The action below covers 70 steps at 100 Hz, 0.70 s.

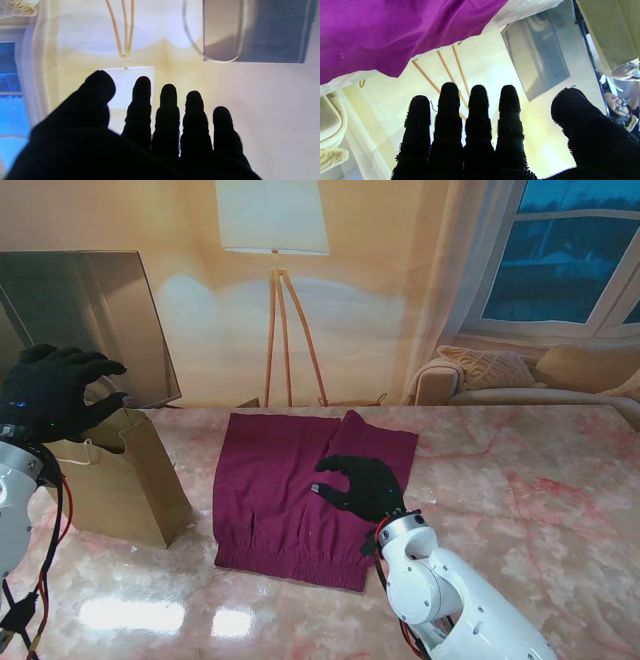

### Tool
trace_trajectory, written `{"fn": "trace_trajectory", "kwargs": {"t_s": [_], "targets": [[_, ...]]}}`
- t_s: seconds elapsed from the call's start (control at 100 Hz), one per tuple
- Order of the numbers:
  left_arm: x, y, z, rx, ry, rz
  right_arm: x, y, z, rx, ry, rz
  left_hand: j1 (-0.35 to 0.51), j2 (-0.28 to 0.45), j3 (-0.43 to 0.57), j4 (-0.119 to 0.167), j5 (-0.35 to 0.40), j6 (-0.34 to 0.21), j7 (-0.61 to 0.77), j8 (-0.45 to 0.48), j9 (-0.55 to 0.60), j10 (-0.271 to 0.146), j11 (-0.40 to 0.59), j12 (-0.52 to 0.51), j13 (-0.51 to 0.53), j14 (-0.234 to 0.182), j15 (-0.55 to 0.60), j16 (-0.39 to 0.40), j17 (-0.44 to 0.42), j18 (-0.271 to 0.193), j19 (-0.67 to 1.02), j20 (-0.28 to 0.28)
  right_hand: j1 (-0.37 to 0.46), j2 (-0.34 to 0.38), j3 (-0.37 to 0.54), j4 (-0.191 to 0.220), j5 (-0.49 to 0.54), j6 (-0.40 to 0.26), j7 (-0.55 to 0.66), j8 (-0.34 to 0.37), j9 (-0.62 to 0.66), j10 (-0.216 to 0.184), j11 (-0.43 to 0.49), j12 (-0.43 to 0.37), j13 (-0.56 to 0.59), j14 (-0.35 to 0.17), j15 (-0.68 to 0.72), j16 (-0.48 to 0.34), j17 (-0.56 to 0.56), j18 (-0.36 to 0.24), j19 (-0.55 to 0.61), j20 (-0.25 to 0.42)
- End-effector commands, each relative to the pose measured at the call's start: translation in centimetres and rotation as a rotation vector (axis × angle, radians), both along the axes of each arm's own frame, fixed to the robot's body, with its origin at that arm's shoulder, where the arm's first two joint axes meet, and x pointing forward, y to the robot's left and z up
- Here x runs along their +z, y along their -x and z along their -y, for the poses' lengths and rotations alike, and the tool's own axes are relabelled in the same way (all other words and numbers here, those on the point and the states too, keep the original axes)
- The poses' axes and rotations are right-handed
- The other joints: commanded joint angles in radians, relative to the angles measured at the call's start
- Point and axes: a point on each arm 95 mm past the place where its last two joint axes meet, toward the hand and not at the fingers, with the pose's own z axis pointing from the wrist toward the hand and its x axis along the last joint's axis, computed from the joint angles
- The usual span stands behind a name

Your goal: Fold the socks and the shorts into the kraft paper bag

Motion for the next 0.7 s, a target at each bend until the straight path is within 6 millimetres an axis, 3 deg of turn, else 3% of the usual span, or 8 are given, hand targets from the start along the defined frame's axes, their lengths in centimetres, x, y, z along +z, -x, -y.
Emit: {"fn": "trace_trajectory", "kwargs": {"t_s": [0.0, 0.21, 0.35, 0.43, 0.53, 0.69], "targets": [[0.0, 0.4, 1.4, -0.036, 0.011, 0.009, -0.3, 0.4, 0.7, -0.002, 0.016, 0.002, -0.010, 0.034, -0.014, 0.050, -0.001, 0.016, -0.022, -0.014, -0.037, 0.020, -0.019, -0.008, -0.032, -0.011, -0.017, -0.005, -0.001, -0.003, 0.005, -0.012, -0.020, -0.002, -0.018, 0.050, 0.011, -0.015, -0.013, 0.012, -0.013, -0.002, -0.002, -0.010, -0.031, -0.010, -0.003, 0.015, -0.013, 0.002, 0.021, 0.018], [-2.0, 1.1, 4.6, -0.105, 0.075, 0.003, -0.6, 0.6, 2.2, -0.014, 0.039, -0.006, 0.001, 0.051, -0.047, 0.055, -0.002, 0.020, -0.031, -0.014, -0.042, 0.023, -0.025, -0.010, -0.037, -0.008, -0.021, -0.007, 0.006, 0.009, 0.021, -0.012, -0.021, -0.004, -0.017, 0.049, 0.012, -0.016, -0.012, 0.013, -0.013, -0.002, -0.007, -0.012, -0.031, -0.013, -0.006, 0.012, -0.012, -0.009, 0.016, 0.014], [-3.6, 1.9, 6.8, -0.153, 0.122, 0.000, -0.4, 0.1, 3.2, -0.017, 0.072, 0.004, 0.044, 0.102, -0.160, 0.067, 0.008, 0.031, -0.044, -0.009, -0.046, 0.037, -0.032, -0.011, -0.045, 0.004, -0.022, -0.005, 0.013, -0.002, 0.026, -0.013, -0.023, -0.002, -0.020, 0.049, 0.009, -0.016, -0.014, 0.012, -0.014, -0.003, -0.010, -0.013, -0.034, -0.020, -0.011, 0.007, -0.008, -0.023, 0.007, 0.007], [-4.7, 2.4, 8.0, -0.168, 0.143, -0.005, -0.2, -0.4, 3.7, -0.017, 0.088, 0.012, 0.047, 0.120, -0.175, 0.070, 0.015, 0.035, -0.042, -0.007, -0.046, 0.045, -0.032, -0.011, -0.047, 0.014, -0.021, -0.004, 0.013, -0.007, 0.027, -0.012, -0.022, 0.004, -0.018, 0.050, 0.010, -0.018, -0.014, 0.013, -0.015, -0.006, -0.012, -0.014, -0.036, -0.024, -0.014, 0.004, -0.006, -0.033, -0.001, 0.001], [-7.0, 2.9, 9.6, -0.191, 0.186, -0.026, -0.2, -1.2, 4.0, -0.017, 0.118, 0.004, 0.077, 0.147, -0.214, 0.079, 0.013, 0.040, -0.047, -0.004, -0.028, 0.053, -0.027, -0.004, -0.032, 0.026, -0.008, 0.008, 0.019, -0.001, 0.049, -0.002, -0.006, 0.031, -0.003, 0.059, 0.008, -0.015, -0.015, 0.012, -0.018, -0.005, -0.015, -0.016, -0.042, -0.028, -0.019, 0.000, -0.007, -0.041, -0.011, -0.006], [-12.3, 3.1, 11.9, -0.223, 0.269, -0.086, -0.9, -3.0, 4.2, -0.012, 0.183, -0.039, 0.090, 0.160, -0.233, 0.079, 0.035, 0.050, -0.040, 0.001, -0.007, 0.070, -0.021, 0.002, -0.010, 0.042, 0.007, 0.018, 0.033, -0.025, 0.068, 0.004, 0.006, 0.089, 0.074, 0.096, -0.007, -0.004, -0.022, 0.009, -0.031, -0.005, -0.021, -0.017, -0.066, -0.045, -0.037, -0.021, -0.018, -0.068, -0.046, -0.033]]}}
